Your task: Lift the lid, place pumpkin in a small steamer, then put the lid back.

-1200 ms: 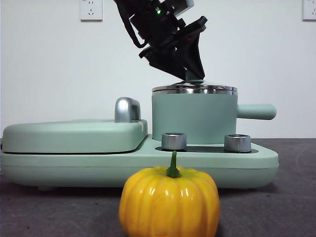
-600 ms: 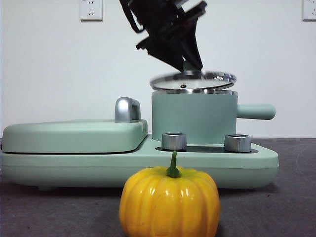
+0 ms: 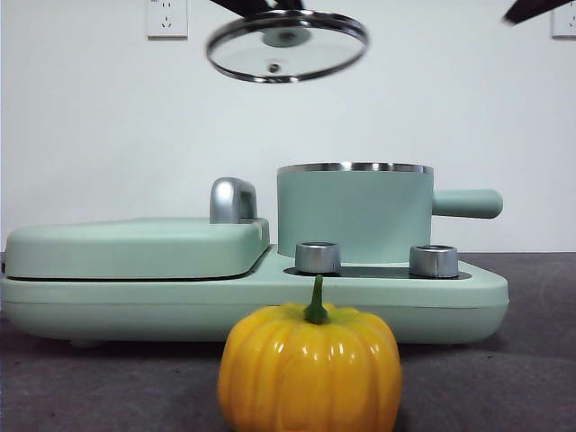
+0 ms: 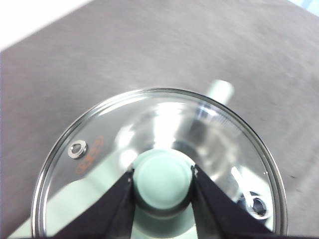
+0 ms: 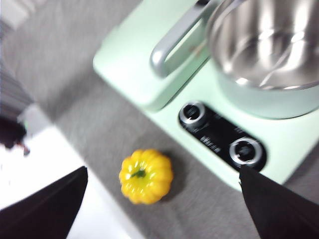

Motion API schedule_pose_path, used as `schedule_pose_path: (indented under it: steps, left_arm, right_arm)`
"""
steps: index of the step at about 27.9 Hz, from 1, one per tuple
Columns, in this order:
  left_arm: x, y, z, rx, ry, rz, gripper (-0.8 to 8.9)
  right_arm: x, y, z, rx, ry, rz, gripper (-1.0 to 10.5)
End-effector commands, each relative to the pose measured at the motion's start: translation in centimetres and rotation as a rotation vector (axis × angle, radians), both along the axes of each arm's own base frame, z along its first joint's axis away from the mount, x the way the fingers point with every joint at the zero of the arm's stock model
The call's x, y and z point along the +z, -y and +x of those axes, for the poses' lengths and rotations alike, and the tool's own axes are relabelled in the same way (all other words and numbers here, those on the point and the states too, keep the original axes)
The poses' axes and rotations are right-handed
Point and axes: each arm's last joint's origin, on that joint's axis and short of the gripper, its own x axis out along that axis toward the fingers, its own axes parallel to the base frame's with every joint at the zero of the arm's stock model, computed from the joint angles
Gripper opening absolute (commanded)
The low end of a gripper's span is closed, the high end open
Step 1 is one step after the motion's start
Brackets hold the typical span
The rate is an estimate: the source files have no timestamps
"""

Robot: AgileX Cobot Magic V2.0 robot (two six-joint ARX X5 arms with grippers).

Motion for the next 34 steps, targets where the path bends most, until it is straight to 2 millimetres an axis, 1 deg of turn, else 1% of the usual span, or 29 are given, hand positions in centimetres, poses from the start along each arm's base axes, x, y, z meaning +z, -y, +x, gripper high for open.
schedule_pose_path:
  steps: [1, 3, 5, 6, 10, 14, 16, 18, 24, 29, 34]
  left_arm:
    - [1.7, -1.9, 0.0, 0.042, 0.033, -0.022, 0.15]
    - [2.1, -3.7, 0.1, 0.08, 0.036, -0.007, 0.15]
    - [2.5, -5.3, 0.2, 0.115, 0.046, 0.004, 0.15]
    - [2.7, -5.8, 0.3, 0.127, 0.051, 0.007, 0.15]
    - [3.2, -7.7, 0.4, 0.177, 0.068, 0.009, 0.15]
    - [3.5, -9.1, 0.5, 0.217, 0.075, 0.009, 0.15]
    - [3.4, -9.6, 0.7, 0.235, 0.071, 0.013, 0.15]
    - [3.4, -10.1, 0.8, 0.248, 0.064, 0.017, 0.15]
    - [3.3, -10.8, 1.0, 0.267, 0.059, 0.029, 0.15]
    - [3.2, -11.0, 1.0, 0.273, 0.053, 0.031, 0.15]
    - [3.2, -11.0, 1.0, 0.273, 0.053, 0.031, 0.15]
  right_arm:
    - [-0.6, -2.8, 0.2, 0.065, -0.041, -0.059, 4.8]
    - [-1.8, -5.1, 0.3, 0.106, -0.083, -0.13, 5.0]
    - [-3.3, -7.2, 0.4, 0.139, -0.124, -0.201, 5.8]
    - [-3.8, -7.9, 0.4, 0.152, -0.14, -0.222, 6.0]
    - [-5.8, -10.0, 0.7, 0.177, -0.181, -0.314, 6.1]
    - [-7.6, -11.6, 1.0, 0.183, -0.211, -0.387, 6.2]
    - [-8.5, -12.4, 1.3, 0.192, -0.225, -0.404, 6.4]
    - [-9.3, -13.0, 1.6, 0.197, -0.233, -0.414, 6.6]
    - [-11.5, -14.5, 2.4, 0.207, -0.26, -0.447, 6.6]
    - [-13.2, -15.4, 2.8, 0.215, -0.285, -0.478, 6.6]
    - [-14.5, -16.2, 2.7, 0.237, -0.306, -0.505, 6.6]
